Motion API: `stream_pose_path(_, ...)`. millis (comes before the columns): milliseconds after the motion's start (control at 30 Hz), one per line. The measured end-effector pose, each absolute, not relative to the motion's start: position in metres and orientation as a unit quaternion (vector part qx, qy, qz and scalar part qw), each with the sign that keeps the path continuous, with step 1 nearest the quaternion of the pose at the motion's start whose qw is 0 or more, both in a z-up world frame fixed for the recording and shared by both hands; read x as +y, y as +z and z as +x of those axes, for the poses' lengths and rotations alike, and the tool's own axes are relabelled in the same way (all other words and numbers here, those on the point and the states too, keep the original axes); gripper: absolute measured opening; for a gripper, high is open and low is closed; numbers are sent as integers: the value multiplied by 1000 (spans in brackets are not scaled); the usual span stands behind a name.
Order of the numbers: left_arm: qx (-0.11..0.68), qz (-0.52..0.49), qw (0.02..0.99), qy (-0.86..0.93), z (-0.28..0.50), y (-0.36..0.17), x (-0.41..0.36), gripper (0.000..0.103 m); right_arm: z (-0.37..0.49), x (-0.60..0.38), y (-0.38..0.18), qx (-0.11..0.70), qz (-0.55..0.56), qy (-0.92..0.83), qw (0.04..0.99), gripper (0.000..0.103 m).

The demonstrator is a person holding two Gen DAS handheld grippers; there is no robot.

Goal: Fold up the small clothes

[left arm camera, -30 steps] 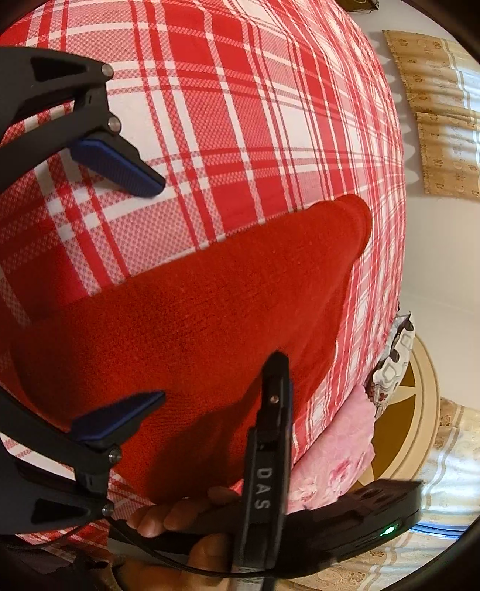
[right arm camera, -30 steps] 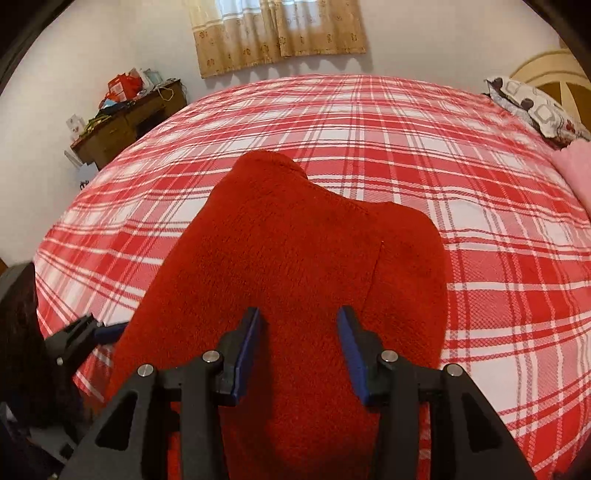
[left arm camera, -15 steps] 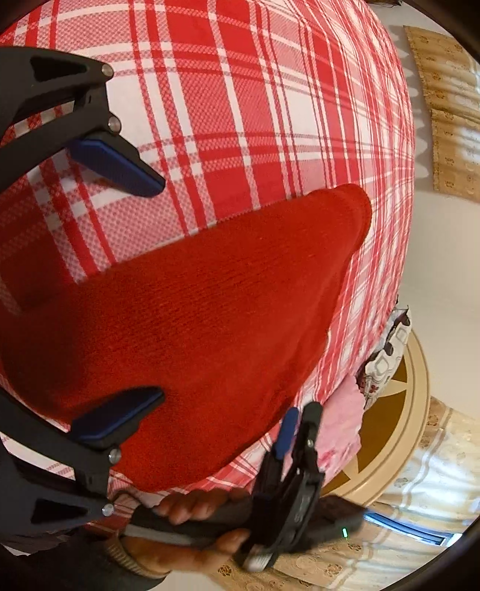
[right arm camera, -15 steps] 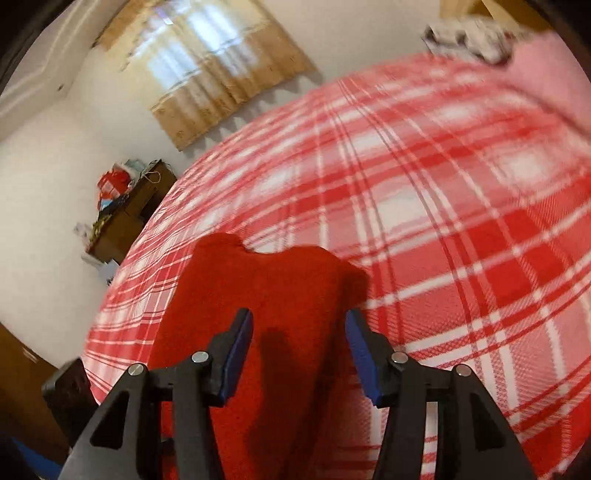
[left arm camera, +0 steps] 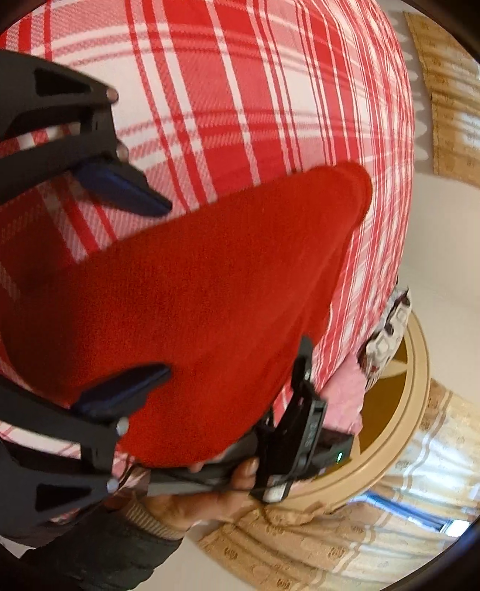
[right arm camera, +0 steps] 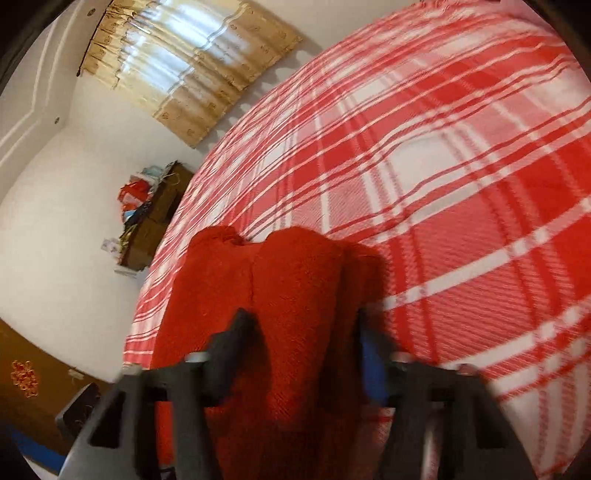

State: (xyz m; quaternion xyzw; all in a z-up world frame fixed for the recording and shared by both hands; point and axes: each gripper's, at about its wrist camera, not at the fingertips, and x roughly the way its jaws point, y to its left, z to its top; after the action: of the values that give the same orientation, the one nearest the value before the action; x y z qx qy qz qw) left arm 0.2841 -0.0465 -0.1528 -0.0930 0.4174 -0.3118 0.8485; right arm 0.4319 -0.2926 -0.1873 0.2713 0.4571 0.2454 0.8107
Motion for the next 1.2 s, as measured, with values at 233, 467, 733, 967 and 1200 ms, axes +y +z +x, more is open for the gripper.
stream_pose_path(233,411,-97,849,-316,280,-147,-44,48,421,-280,-177,440,276,256,815,28)
stream_pose_path(467,405,-90,857,-305,262,-136,-39,38,390,-267,-155,416,282,274,820,27)
stream_pose_path(733,423,-78,857,-284,229,-127,-15,38,349,-232,-148,411,274,304,814,27)
stream_pose_path(967,419,-79,865,-263,199,-122,10,38,327,-201,-150,414,274,332,801,27)
stream_pose_path(1200,410,-88,875,-243,177,-113,34,38,322,-167,-153,421,271,357,788,27)
